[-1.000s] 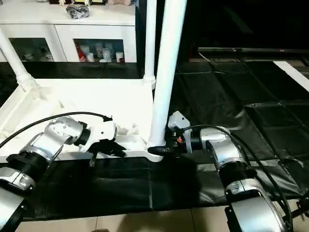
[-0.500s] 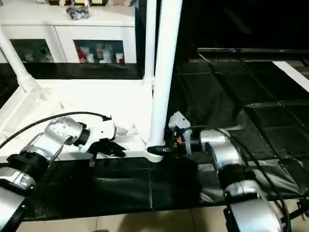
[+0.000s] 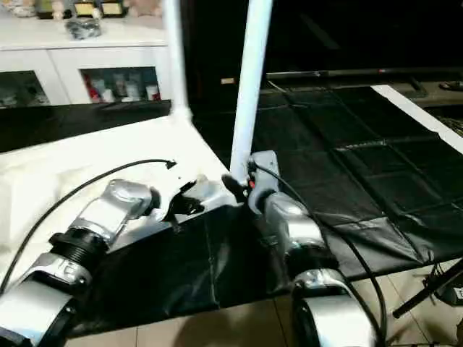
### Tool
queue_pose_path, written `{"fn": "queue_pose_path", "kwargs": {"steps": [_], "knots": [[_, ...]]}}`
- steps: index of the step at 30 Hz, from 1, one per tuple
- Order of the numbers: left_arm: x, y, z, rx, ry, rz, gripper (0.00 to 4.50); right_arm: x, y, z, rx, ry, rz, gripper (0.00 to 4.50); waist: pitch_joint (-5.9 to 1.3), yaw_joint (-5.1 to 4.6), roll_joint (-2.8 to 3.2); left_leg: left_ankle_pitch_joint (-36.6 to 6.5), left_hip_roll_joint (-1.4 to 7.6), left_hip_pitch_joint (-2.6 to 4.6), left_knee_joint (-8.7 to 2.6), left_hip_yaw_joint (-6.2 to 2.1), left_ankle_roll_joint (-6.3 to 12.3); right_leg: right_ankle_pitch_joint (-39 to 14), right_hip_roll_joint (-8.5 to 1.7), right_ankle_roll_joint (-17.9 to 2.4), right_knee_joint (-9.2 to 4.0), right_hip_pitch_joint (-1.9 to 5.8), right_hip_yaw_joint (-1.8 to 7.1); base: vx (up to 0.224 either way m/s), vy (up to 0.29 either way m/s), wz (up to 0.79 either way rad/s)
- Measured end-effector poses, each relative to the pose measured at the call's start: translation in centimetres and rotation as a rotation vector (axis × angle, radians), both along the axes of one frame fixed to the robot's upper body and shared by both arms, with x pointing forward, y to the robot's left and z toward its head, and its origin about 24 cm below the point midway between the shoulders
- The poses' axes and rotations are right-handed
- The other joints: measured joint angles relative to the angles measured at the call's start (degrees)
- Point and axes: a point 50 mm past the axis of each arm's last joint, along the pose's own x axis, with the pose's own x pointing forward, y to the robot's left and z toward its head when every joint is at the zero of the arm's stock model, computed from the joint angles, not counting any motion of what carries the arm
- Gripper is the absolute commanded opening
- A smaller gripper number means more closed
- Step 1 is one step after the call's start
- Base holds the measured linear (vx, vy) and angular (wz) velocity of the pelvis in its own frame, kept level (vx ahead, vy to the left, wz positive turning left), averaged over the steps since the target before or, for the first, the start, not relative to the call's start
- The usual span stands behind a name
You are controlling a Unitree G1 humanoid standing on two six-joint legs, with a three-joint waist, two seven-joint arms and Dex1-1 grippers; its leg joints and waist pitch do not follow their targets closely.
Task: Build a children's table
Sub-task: Rotate leg to tighten
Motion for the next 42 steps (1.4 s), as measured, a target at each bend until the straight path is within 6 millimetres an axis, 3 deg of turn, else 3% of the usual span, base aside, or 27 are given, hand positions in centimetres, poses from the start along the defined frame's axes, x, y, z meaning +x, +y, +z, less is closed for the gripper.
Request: {"fn": "queue_pose_path", "kwargs": {"steps": [1,2,4,10,17,23,29,35,42], "knots": [[0.0,0.0,0.0,0.002,0.001,0.005,0.0,0.0,0.1,0.0,-0.001,-0.003,-0.003,2.72,-0.01,0.02,-0.02,0.0,0.0,0.0,-0.03,0.0,0.0,0.01,0.0,0.0,0.01,-0.01,0.0,0.0,0.0,0.0],[0.0,0.0,0.1,0.002,-0.002,0.007,0.0,0.0,0.1,0.1,-0.005,-0.006,-0.003,3.28,-0.01,0.12,-0.02,0.0,0.0,0.0,-0.04,0.0,0.0,0.03,0.0,-0.02,0.05,-0.01,0.01,0.0,0.0,0.0],[0.1,0.0,0.2,0.001,-0.006,0.008,0.0,0.1,0.0,0.2,-0.008,-0.015,0.0,3.28,-0.02,0.24,-0.01,-0.02,0.0,0.0,-0.08,0.01,-0.03,0.06,0.0,-0.04,0.11,-0.03,0.04,0.0,0.0,0.0],[0.1,0.3,0.4,-0.002,-0.032,-0.018,0.0,-0.2,0.0,0.1,-0.033,-0.075,0.042,3.86,0.05,0.33,0.0,-0.02,-0.01,-0.13,-0.35,0.07,-0.03,-0.01,0.01,-0.05,0.09,-0.25,0.05,0.0,0.0,0.0],[-0.4,2.0,0.5,-0.006,-0.069,-0.127,0.0,-1.9,-2.6,-0.6,-0.049,-0.105,0.199,4.46,0.18,0.58,0.04,-0.02,-0.01,-0.54,-0.37,0.09,-0.03,-0.01,0.01,-0.05,0.08,-0.57,0.07,0.0,0.0,0.0],[-0.9,4.4,0.9,0.014,-0.07,-0.254,0.0,-3.2,-6.8,0.2,-0.072,-0.13,0.362,4.46,0.2,1.79,0.07,0.18,0.02,-1.19,-0.26,0.12,0.29,0.18,0.01,-0.37,0.21,-1.22,0.08,0.0,0.0,0.0],[-1.6,5.1,1.0,0.027,-0.047,-0.395,0.0,-3.8,-8.2,2.5,-0.068,-0.165,0.58,4.46,0.2,3.05,0.06,0.17,0.02,-1.12,-0.23,0.15,0.29,-0.01,0.01,-0.05,0.2,-1.21,0.1,0.0,0.0,0.0],[-1.9,5.1,1.1,0.05,-0.034,-0.499,0.0,-4.4,-7.0,2.3,-0.144,-0.104,0.813,4.46,0.22,3.74,0.0,0.17,0.03,-1.08,-0.22,0.17,0.28,-0.02,-0.01,-0.04,0.23,-1.2,0.1,0.0,0.0,0.0],[-2.0,4.3,1.2,0.064,-0.037,-0.576,0.0,-3.4,-5.5,2.6,-0.175,-0.097,0.87,4.31,0.24,4.41,-0.05,0.03,0.03,-1.09,-0.15,0.21,0.05,0.04,-0.05,-0.15,0.24,-1.21,0.14,0.0,0.0,0.0]]}}
